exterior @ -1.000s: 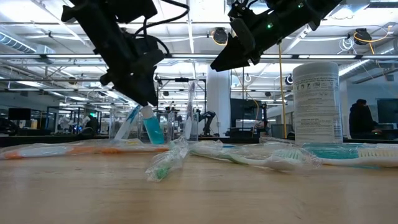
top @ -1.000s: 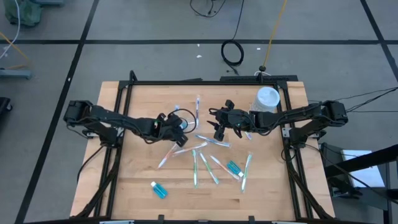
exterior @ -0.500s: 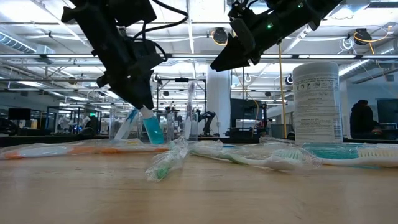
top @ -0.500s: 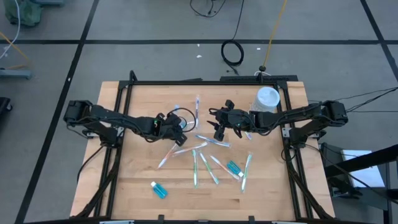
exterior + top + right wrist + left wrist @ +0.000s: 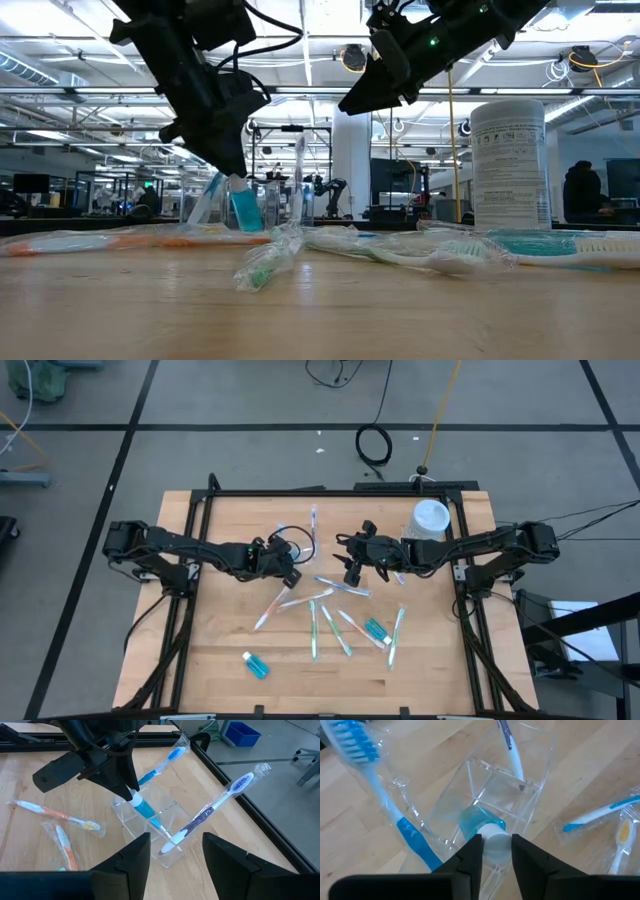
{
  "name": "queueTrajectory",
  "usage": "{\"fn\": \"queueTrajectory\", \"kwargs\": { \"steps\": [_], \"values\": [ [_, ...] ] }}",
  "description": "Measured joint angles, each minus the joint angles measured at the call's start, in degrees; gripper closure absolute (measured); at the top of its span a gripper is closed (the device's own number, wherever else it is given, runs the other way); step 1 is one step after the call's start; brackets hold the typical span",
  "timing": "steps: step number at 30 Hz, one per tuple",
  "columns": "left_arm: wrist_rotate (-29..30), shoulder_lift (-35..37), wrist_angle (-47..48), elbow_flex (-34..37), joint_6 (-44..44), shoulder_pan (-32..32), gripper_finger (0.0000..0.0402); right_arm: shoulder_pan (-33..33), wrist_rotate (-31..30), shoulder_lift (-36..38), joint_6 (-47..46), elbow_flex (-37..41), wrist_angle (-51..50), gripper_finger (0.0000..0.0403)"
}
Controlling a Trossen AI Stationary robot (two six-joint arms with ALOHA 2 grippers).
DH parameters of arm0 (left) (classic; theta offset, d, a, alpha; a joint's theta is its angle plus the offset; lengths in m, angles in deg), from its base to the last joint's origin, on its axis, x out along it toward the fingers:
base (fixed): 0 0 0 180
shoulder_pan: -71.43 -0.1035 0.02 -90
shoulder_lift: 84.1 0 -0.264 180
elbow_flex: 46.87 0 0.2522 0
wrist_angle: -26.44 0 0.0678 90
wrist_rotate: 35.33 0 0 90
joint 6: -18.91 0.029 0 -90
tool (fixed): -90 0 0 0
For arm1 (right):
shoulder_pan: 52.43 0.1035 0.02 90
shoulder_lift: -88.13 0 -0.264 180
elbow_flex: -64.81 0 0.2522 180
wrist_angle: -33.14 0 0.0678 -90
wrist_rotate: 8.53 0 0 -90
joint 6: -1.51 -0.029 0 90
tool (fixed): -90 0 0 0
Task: Pick & Place toothbrushing station
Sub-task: Adjust the blue mouthwash in the transparent organizer
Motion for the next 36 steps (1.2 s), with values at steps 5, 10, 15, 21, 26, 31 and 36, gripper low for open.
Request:
{"fn": "queueTrajectory", "kwargs": {
  "steps": [5, 10, 15, 21, 26, 31, 36],
  "values": [
    [-0.38, 0.00, -2.04, 0.00, 1.94, -0.24, 0.0305, 0.01, 0.00, 0.00, 0.04, 0.00, 0.00, 0.0232],
    [-1.12, 0.00, -2.66, 0.00, 1.93, -2.39, 0.0308, 0.01, 0.00, 0.00, 0.04, 0.00, 0.02, 0.0232],
    [-1.73, 0.00, -2.84, 0.00, 2.42, -4.71, 0.0309, 0.00, 0.00, 0.00, 0.06, 0.00, 0.00, 0.0232],
    [-4.42, 0.42, -3.44, 0.00, 4.29, -6.60, 0.0309, 0.00, 0.00, 0.00, 0.06, 0.00, 0.01, 0.0232],
    [-4.57, 1.61, -2.27, -1.93, 6.33, -7.41, 0.0310, 0.02, 0.00, 0.00, 0.09, 0.00, 0.02, 0.0232],
    [-6.62, 2.21, -1.68, -4.54, 9.88, -8.62, 0.0310, 0.01, 0.00, 0.00, 0.07, 0.02, 0.00, 0.0232],
    [-9.27, 2.19, -0.26, -4.81, 8.08, -9.39, 0.0309, 0.01, 0.00, 0.00, 0.09, 0.02, 0.02, 0.0232]
  ]
}}
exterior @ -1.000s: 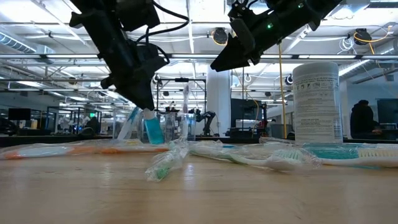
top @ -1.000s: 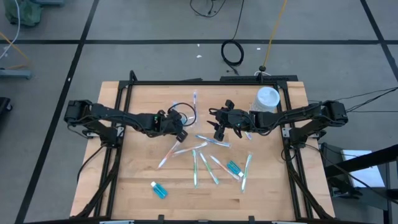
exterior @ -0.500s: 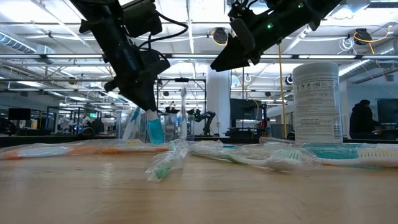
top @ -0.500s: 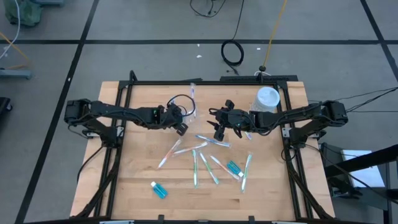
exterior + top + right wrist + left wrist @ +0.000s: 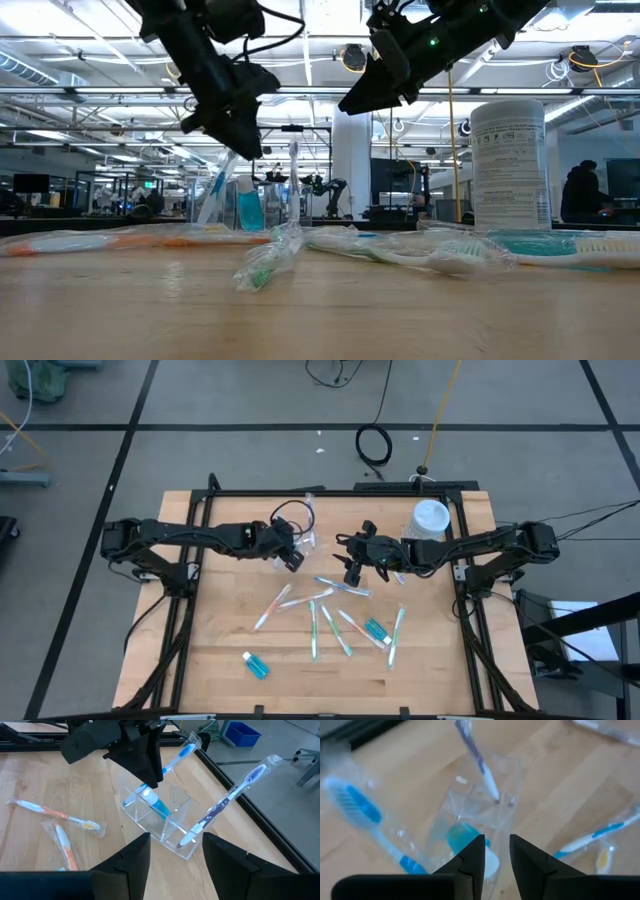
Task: Pick & Place toothbrushing station
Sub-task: Adjust the blue mouthwash in the transparent organizer
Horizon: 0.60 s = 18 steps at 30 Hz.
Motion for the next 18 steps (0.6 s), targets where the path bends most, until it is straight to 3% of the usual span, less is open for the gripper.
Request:
{"fn": "queueTrajectory", "kwargs": {
  "steps": [11, 18],
  "values": [
    [-0.02, -0.49, 1.60, 0.00, -0.16, -0.37, 0.0305, -0.01, 0.00, 0.00, 0.00, 0.00, 0.02, 0.0232],
    [0.98, -0.54, 1.57, 0.02, 0.27, -2.36, 0.0233, 0.01, 0.00, 0.00, 0.00, 0.00, 0.02, 0.0232]
  ]
}}
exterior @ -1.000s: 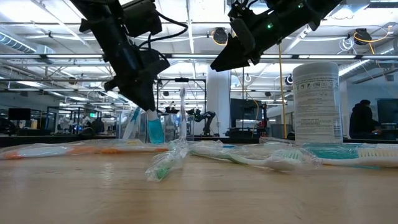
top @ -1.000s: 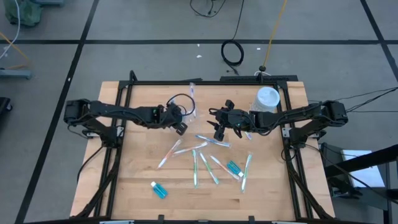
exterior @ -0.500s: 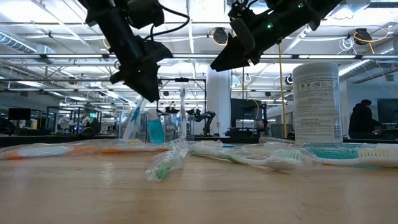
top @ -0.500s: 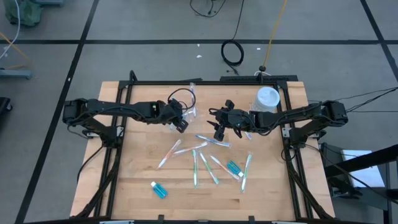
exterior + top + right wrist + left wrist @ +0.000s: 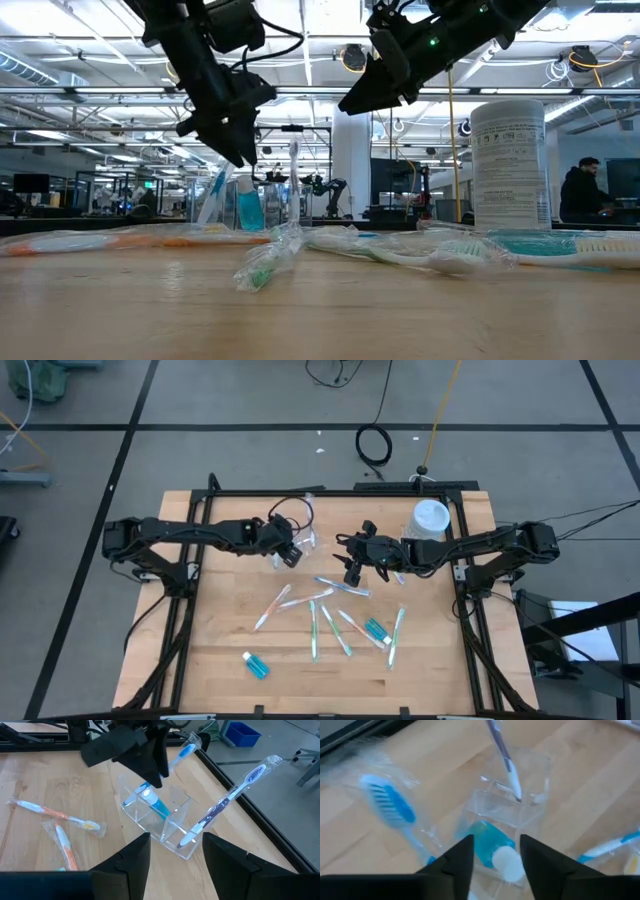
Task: Pick & Place toothbrushing station
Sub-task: Adjust the blue mouthwash in the transparent organizer
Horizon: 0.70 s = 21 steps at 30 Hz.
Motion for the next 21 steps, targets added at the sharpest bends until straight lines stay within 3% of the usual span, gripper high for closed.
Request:
{"fn": "queueTrajectory", "kwargs": {
  "steps": [4, 8, 11, 21],
  "values": [
    [0.04, -0.01, 0.15, 0.00, -2.46, 1.34, 0.0194, -0.02, 0.00, 0.00, 0.00, 0.00, -0.01, 0.0232],
    [2.15, -0.54, 0.11, 0.00, -4.74, 3.40, 0.0183, -0.02, 0.00, 0.00, 0.00, 0.00, -0.02, 0.0232],
    [5.05, -2.31, -0.33, -0.02, -7.05, 4.26, 0.0187, -0.02, 0.00, 0.00, 0.00, 0.00, -0.01, 0.0232],
    [6.95, -7.17, -1.02, -0.13, -13.27, 4.35, 0.0227, -0.02, 0.00, 0.00, 0.00, 0.00, 0.00, 0.0232]
  ]
}}
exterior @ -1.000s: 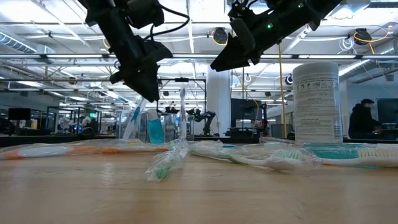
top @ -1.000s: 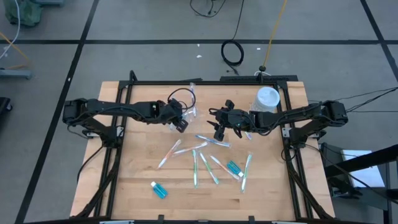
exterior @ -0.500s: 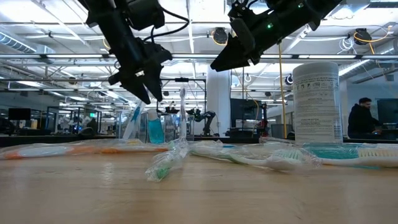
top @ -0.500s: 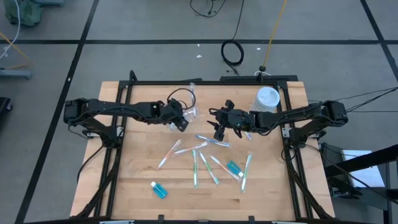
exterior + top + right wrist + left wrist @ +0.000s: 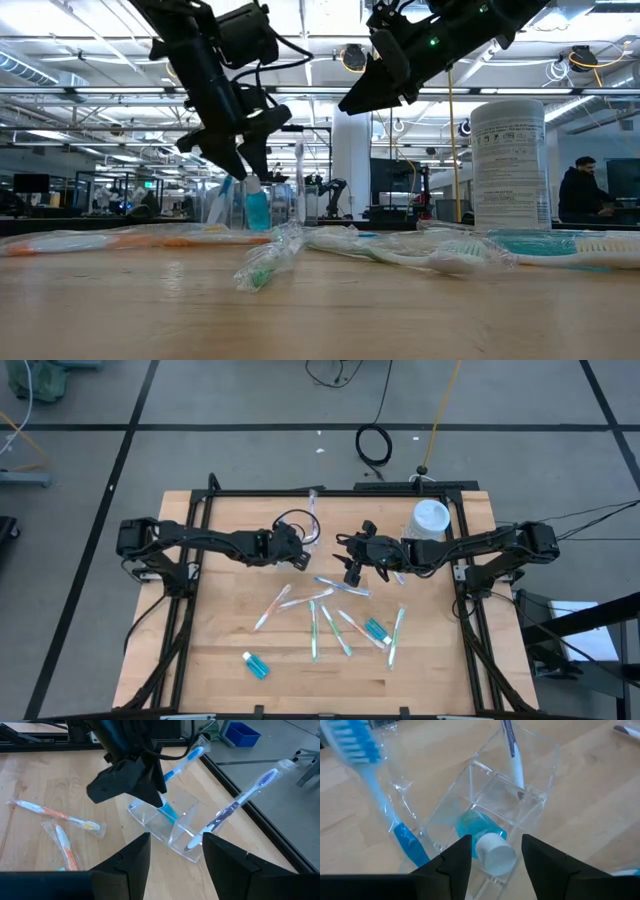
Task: Pick & Place toothbrushing station
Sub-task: Adjust the blue mouthwash in the transparent organizer
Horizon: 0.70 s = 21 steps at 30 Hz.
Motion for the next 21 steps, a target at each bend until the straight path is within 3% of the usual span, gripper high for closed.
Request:
{"fn": "queueTrajectory", "kwargs": {
  "steps": [11, 21],
  "values": [
    [-3.76, 0.87, 1.80, 0.02, 5.31, -2.00, 0.0280, 0.00, 0.00, 0.00, 0.02, 0.00, -0.02, 0.0232],
    [-4.69, 3.10, 4.99, 0.13, 9.46, -5.11, 0.0221, 0.00, 0.00, 0.00, 0.02, 0.00, 0.12, 0.0232]
  ]
}}
